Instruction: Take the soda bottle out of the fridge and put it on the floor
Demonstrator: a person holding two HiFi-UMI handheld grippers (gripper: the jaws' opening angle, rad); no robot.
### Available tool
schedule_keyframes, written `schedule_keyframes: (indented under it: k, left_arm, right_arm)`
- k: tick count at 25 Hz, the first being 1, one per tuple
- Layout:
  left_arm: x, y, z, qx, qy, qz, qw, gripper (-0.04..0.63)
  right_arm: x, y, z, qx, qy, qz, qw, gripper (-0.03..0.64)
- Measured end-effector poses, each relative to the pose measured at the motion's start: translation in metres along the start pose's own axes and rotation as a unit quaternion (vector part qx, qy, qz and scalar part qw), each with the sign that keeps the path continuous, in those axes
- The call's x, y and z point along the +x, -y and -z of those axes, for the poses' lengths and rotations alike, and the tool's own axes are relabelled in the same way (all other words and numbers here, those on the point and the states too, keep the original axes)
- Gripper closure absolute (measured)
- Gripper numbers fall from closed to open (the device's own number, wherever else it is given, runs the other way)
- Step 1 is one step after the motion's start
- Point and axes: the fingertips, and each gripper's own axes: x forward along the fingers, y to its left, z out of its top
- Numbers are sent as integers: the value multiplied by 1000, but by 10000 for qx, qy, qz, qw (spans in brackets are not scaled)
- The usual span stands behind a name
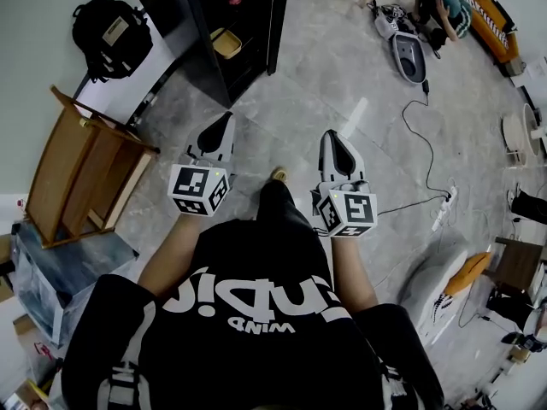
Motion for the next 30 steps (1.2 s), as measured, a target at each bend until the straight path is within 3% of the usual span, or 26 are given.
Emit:
schedule_keyframes:
  k: [12,19,30]
  left_arm:
    - [123,-5,-31,-39,82,-497,9987,589]
    - [166,-28,-36,-42,35,-562,9984,589]
    - [222,-78,-35,-130,-59,-509,9986,589]
  right_arm:
    - [105,87,-22,-88,-224,-657,9975,597]
    - [164,88,-21,-50,-294,-973,9948,597]
    - [255,84,-24,-35,-349,-1114,9932,597]
